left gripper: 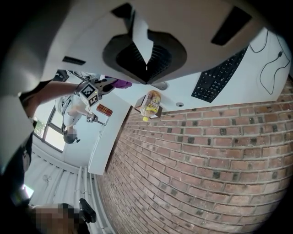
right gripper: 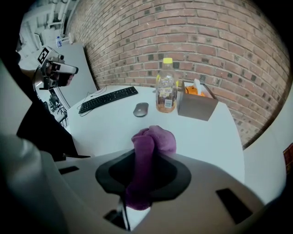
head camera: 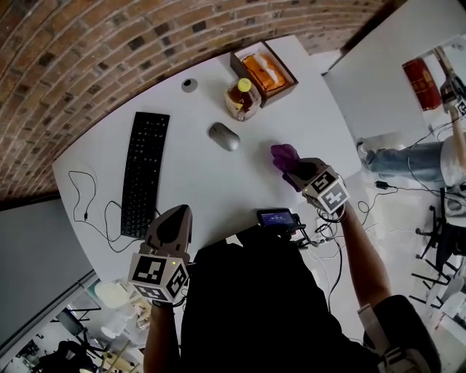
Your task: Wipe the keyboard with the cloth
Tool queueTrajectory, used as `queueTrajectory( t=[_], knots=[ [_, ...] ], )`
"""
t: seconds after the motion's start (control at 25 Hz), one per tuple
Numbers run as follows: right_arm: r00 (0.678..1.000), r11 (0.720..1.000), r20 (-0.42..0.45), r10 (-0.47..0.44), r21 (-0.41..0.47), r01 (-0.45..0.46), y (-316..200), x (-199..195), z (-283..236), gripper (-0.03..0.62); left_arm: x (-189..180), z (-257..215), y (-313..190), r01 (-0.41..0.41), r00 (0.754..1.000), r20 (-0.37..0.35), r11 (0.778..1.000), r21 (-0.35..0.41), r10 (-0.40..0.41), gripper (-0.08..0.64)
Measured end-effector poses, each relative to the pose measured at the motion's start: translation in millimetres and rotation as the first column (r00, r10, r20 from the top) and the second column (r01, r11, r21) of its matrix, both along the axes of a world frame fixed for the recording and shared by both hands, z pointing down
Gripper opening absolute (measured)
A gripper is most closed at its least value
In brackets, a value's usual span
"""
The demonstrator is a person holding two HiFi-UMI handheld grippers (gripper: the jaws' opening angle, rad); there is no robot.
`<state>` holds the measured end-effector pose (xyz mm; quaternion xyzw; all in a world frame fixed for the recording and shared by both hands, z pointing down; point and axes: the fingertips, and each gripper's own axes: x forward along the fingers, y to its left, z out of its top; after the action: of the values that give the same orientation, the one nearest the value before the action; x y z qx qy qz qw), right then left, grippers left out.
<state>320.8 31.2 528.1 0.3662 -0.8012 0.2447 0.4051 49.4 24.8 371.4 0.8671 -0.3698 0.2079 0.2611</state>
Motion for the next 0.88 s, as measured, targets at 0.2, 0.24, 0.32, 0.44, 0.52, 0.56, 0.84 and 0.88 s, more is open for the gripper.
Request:
queueTrajectory(
  t=[0.2,0.24,0.32,0.44,0.52,0.56,0.84,0.88],
  knots=[
    [1.000,0.998,-0.010,-0.005,-0.059,0.004,2,9,28,0.098,3,3,5,0.032,0.999,0.019,0.999,-0.020,-0.031,0.014],
    [1.000,0.998,-0.015,-0.009,-0.068,0.008,2,10,34,0.098,3,4,7,0.037,0.999,0.023,0.999,-0.025,-0.036,0.014],
    [0.999,0.996,-0.034,-0.018,-0.089,0.015,4,12,46,0.098,4,6,10,0.046,0.999,0.028,0.998,-0.034,-0.045,0.014],
    [0.998,0.994,-0.059,-0.026,-0.111,0.020,4,13,60,0.098,6,11,16,0.052,0.998,0.035,0.998,-0.046,-0.050,0.014],
    [0.998,0.994,-0.062,-0.025,-0.109,0.018,2,14,64,0.099,7,12,19,0.055,0.998,0.037,0.997,-0.050,-0.053,0.014],
    [0.998,0.994,-0.059,-0.021,-0.104,0.015,1,14,65,0.100,8,13,21,0.055,0.998,0.038,0.997,-0.051,-0.054,0.014],
    [0.999,0.997,-0.049,-0.017,-0.077,0.014,2,14,67,0.103,13,16,32,0.056,0.998,0.037,0.997,-0.056,-0.054,0.014],
    [0.999,0.997,-0.050,-0.019,-0.074,0.015,2,14,67,0.103,14,15,33,0.056,0.998,0.036,0.997,-0.056,-0.054,0.014]
  ],
)
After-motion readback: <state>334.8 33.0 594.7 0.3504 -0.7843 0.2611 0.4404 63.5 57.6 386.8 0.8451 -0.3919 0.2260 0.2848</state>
